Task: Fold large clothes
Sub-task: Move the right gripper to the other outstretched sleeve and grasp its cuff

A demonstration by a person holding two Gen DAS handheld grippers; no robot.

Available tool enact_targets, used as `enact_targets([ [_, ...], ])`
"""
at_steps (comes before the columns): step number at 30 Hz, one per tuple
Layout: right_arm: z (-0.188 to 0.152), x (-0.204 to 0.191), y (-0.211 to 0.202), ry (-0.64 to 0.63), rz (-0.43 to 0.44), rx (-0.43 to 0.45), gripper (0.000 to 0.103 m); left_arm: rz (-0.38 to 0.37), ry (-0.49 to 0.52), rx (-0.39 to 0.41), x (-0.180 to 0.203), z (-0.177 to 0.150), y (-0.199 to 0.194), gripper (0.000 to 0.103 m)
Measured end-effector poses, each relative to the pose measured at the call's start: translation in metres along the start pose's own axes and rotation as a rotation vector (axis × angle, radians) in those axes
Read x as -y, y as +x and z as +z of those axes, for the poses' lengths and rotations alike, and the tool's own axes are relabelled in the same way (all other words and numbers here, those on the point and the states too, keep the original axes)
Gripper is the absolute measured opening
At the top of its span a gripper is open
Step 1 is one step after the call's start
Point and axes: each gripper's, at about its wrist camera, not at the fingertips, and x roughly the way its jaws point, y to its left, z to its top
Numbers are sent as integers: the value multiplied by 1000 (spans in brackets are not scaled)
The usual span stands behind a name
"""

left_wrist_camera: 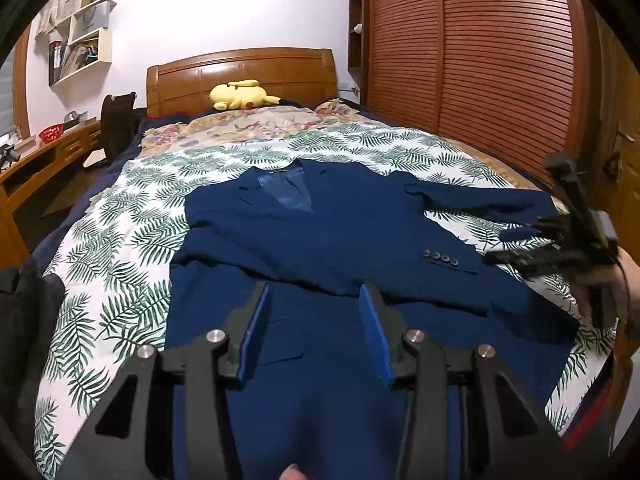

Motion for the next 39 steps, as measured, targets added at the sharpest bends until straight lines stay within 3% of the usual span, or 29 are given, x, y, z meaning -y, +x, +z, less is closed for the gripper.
enact_targets([
  [3,11,19,22,67,-32,-31,67,-22,8,-3,3,-1,1,46],
  [6,19,34,37,148,3,-37,66,-35,8,0,6,-2,1,47],
  [14,13,20,51,28,26,-85,47,-48,42,-13,20,-5,4,49],
  [17,9,19,57,12,5,-114,34,-54,43,-15,23,-5,6,49],
  [20,8,23,59,3,-6,-117,8,-54,50,-25,27,-7,9,50],
  [22,7,25,56,2,-10,-110,3,-51,53,-30,29,-7,12,50],
  [33,12,49,19,39,-52,-21,5,-65,72,-49,43,-8,26,50],
  [35,11,62,12,56,-77,-20,13,-73,77,-52,48,-8,29,50],
  [38,6,90,-2,93,-131,-13,37,-84,89,-56,54,-8,32,50],
  [39,3,105,-8,112,-159,-10,52,-91,94,-54,57,-9,33,50],
])
